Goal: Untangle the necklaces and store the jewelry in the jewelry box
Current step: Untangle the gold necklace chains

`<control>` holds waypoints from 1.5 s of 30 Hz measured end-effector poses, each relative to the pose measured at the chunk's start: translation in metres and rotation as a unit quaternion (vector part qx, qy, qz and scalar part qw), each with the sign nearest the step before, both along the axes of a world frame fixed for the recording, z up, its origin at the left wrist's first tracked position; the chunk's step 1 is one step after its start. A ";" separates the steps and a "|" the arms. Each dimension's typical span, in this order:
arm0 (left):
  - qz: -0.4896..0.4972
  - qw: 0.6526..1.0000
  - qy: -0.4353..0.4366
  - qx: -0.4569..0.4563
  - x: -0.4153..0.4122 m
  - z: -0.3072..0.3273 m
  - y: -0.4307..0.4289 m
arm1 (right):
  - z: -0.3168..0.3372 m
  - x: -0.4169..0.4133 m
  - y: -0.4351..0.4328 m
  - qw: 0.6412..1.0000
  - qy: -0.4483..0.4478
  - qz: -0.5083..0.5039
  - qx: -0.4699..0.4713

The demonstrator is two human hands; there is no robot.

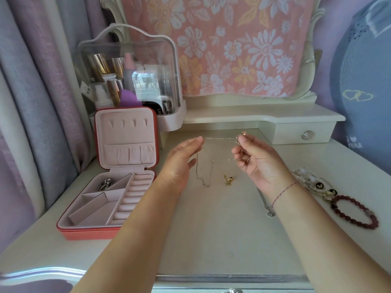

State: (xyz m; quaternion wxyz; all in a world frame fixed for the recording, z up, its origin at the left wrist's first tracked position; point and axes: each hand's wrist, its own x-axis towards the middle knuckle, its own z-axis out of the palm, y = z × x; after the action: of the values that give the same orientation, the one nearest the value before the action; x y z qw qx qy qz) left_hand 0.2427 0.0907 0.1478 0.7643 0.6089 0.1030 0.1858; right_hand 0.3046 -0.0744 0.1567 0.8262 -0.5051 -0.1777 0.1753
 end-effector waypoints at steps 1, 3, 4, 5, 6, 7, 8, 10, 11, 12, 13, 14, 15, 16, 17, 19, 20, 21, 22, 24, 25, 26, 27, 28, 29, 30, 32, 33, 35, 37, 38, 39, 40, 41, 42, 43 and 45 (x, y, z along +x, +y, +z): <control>-0.007 1.000 -0.004 -0.004 -0.001 0.002 0.000 | 0.001 0.000 -0.001 1.000 -0.006 -0.009 -0.009; -0.021 0.998 -0.028 -0.047 -0.002 0.003 0.000 | 0.002 -0.001 -0.002 0.999 -0.020 -0.029 -0.023; -0.025 0.996 -0.040 -0.071 -0.003 0.004 0.000 | 0.003 -0.002 -0.003 0.999 -0.025 -0.041 -0.025; -0.027 0.995 -0.045 -0.090 -0.004 0.006 -0.001 | 0.004 -0.001 -0.004 0.998 -0.030 -0.053 -0.027; -0.032 0.993 -0.048 -0.099 -0.005 0.006 -0.001 | 0.005 -0.001 -0.005 0.997 -0.036 -0.066 -0.027; -0.040 0.992 -0.049 -0.106 -0.006 0.007 -0.001 | 0.005 -0.001 -0.006 0.996 -0.042 -0.077 -0.028; -0.050 0.991 -0.051 -0.110 -0.007 0.007 -0.002 | 0.006 0.000 -0.006 0.995 -0.047 -0.088 -0.028; -0.068 0.989 -0.057 -0.119 -0.008 0.009 -0.003 | 0.006 0.000 -0.007 0.992 -0.053 -0.107 -0.029; -0.075 0.987 -0.062 -0.129 -0.009 0.009 -0.003 | 0.006 0.000 -0.008 0.992 -0.052 -0.115 -0.029; -0.077 0.985 -0.066 -0.140 -0.009 0.010 -0.004 | 0.007 0.001 -0.008 0.991 -0.049 -0.121 -0.026; -0.078 0.983 -0.071 -0.152 -0.009 0.011 -0.004 | 0.007 0.001 -0.009 0.991 -0.045 -0.125 -0.023; -0.077 0.981 -0.073 -0.160 -0.009 0.011 -0.003 | 0.007 0.002 -0.010 0.991 -0.041 -0.128 -0.019; -0.074 0.981 -0.072 -0.167 -0.009 0.012 -0.003 | 0.007 0.002 -0.011 0.991 -0.036 -0.130 -0.015; -0.069 0.980 -0.071 -0.173 -0.009 0.012 -0.002 | 0.007 0.003 -0.012 0.991 -0.032 -0.132 -0.008; -0.064 0.979 -0.070 -0.181 -0.010 0.012 -0.001 | 0.007 0.003 -0.012 0.991 -0.026 -0.134 -0.001; -0.060 0.975 -0.080 -0.199 -0.011 0.013 0.000 | 0.008 0.004 -0.013 0.990 -0.014 -0.136 0.017; -0.060 0.972 -0.092 -0.207 -0.011 0.013 0.000 | 0.008 0.004 -0.013 0.990 -0.007 -0.136 0.028; -0.060 0.969 -0.105 -0.216 -0.012 0.014 0.000 | 0.008 0.004 -0.013 0.990 0.001 -0.135 0.038; -0.061 0.965 -0.120 -0.225 -0.012 0.015 0.000 | 0.008 0.005 -0.014 0.990 0.009 -0.133 0.045; -0.070 0.956 -0.150 -0.243 -0.013 0.017 0.000 | 0.008 0.006 -0.015 0.991 0.016 -0.128 0.044; -0.077 0.951 -0.165 -0.252 -0.013 0.018 0.000 | 0.007 0.007 -0.016 0.991 0.019 -0.127 0.039; -0.083 0.946 -0.178 -0.259 -0.013 0.018 0.001 | 0.007 0.007 -0.016 0.991 0.022 -0.128 0.034; -0.086 0.942 -0.186 -0.264 -0.013 0.018 0.001 | 0.006 0.008 -0.017 0.991 0.025 -0.128 0.030; -0.084 0.941 -0.189 -0.268 -0.013 0.018 0.001 | 0.006 0.008 -0.017 0.991 0.027 -0.128 0.024; -0.081 0.941 -0.189 -0.270 -0.013 0.018 0.002 | 0.006 0.009 -0.017 0.991 0.028 -0.128 0.019; -0.078 0.941 -0.188 -0.271 -0.013 0.017 0.002 | 0.006 0.009 -0.017 0.991 0.027 -0.130 0.013; -0.067 0.942 -0.184 -0.274 -0.013 0.016 0.003 | 0.006 0.010 -0.018 0.990 0.019 -0.136 0.002; -0.058 0.943 -0.179 -0.275 -0.012 0.016 0.004 | 0.005 0.011 -0.018 0.990 0.013 -0.142 -0.003; -0.029 0.945 -0.168 -0.279 -0.011 0.016 0.004 | 0.004 0.012 -0.018 0.989 0.001 -0.150 -0.014; -0.002 0.949 -0.154 -0.276 -0.009 0.015 0.004 | 0.004 0.013 -0.017 0.988 -0.003 -0.154 -0.022; 0.011 0.953 -0.145 -0.266 -0.009 0.015 0.004 | 0.003 0.013 -0.017 0.988 -0.003 -0.152 -0.024; 0.024 0.958 -0.134 -0.252 -0.009 0.015 0.004 | 0.003 0.013 -0.017 0.988 -0.002 -0.150 -0.026; 0.037 0.964 -0.120 -0.235 -0.009 0.015 0.003 | 0.003 0.013 -0.017 0.989 -0.002 -0.145 -0.030; 0.047 0.969 -0.106 -0.220 -0.010 0.014 0.003 | 0.003 0.013 -0.017 0.990 -0.003 -0.139 -0.037; 0.055 0.972 -0.097 -0.209 -0.010 0.014 0.004 | 0.003 0.013 -0.017 0.990 -0.003 -0.131 -0.046; 0.061 0.973 -0.092 -0.203 -0.011 0.015 0.003 | 0.003 0.013 -0.016 0.991 -0.003 -0.122 -0.053; 0.069 0.976 -0.084 -0.189 -0.011 0.015 0.004 | 0.003 0.012 -0.016 0.994 0.004 -0.098 -0.056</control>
State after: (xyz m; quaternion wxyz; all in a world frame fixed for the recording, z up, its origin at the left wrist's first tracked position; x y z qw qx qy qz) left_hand 0.2312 0.0944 0.1626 0.8568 0.4271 0.1135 0.2656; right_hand 0.3169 -0.0905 0.1600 0.8105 -0.5650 -0.1132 0.1051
